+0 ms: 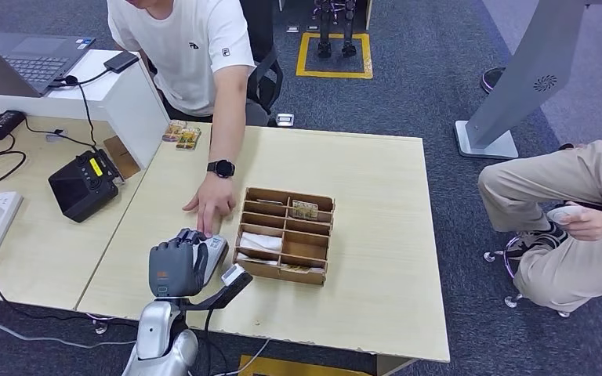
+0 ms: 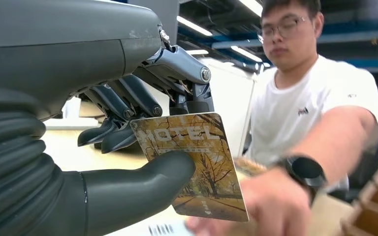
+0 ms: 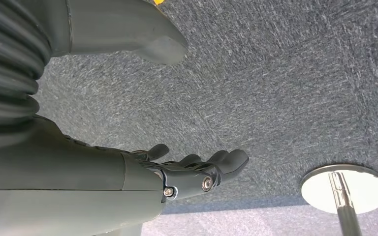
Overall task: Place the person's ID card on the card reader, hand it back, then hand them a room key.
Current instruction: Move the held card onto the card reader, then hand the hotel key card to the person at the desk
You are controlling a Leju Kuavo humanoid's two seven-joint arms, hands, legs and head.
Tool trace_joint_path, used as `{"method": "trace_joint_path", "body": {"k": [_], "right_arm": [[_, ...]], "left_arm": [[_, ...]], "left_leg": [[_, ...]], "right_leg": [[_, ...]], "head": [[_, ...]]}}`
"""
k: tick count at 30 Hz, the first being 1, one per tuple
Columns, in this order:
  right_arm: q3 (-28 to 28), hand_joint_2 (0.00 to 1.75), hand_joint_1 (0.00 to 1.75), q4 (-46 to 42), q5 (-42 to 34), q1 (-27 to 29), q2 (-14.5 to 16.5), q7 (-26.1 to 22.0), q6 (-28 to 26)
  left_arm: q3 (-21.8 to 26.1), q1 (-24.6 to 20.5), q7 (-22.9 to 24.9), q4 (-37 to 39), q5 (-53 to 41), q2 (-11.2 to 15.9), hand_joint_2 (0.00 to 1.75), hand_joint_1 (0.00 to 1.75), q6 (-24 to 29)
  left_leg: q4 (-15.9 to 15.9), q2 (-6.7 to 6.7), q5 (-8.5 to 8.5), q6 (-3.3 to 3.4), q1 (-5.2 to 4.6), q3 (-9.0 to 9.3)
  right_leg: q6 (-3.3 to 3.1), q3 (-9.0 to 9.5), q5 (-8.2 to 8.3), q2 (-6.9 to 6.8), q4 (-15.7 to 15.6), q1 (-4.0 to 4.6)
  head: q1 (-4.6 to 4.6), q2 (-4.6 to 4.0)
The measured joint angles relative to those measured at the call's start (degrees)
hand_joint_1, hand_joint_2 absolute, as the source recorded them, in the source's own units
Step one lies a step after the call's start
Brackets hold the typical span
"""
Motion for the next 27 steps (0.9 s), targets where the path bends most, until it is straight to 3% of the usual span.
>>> {"method": "trace_joint_path", "body": {"k": [7, 17, 21, 27], "right_arm": [[0.0, 1.75, 0.0, -0.08, -0.31, -0.02, 0.0, -0.22, 0.0], [0.0, 1.75, 0.0, -0.06, -0.28, -0.13, 0.0, -0.35, 0.0], [0.0, 1.75, 0.0, 0.0, 0.15, -0.17, 0.0, -0.14, 0.0], [0.01, 1.75, 0.0, 0.23, 0.19, -0.15, 0.0, -0.56, 0.0]], "left_arm": [[7.12, 0.34, -4.03, -2.87, -0.64, -2.16, 1.75, 1.75, -0.03], [8.22, 0.59, 1.77, -3.0, -4.08, -1.99, 1.75, 1.75, -0.06], [6.88, 0.71, 5.76, -2.72, -4.35, -1.55, 1.75, 1.75, -0.07], [-0.16, 1.22, 12.2, 0.17, -4.06, 1.22, 1.75, 1.75, -0.09]], "left_leg": [[0.0, 0.02, 0.0, 0.0, 0.02, 0.03], [0.0, 0.01, 0.0, 0.0, 0.01, 0.0], [0.0, 0.01, 0.0, 0.0, -0.01, 0.0], [0.0, 0.01, 0.0, 0.0, 0.01, -0.01]], "right_leg": [[0.0, -0.03, 0.0, 0.02, 0.0, 0.0], [0.0, -0.02, 0.0, 0.01, 0.0, 0.0], [0.0, -0.02, 0.0, 0.0, -0.01, 0.0], [0.0, -0.04, 0.0, 0.02, -0.01, 0.0]], "head": [[-0.01, 0.0], [0.0, 0.0], [0.0, 0.0], [-0.01, 0.0]]}}
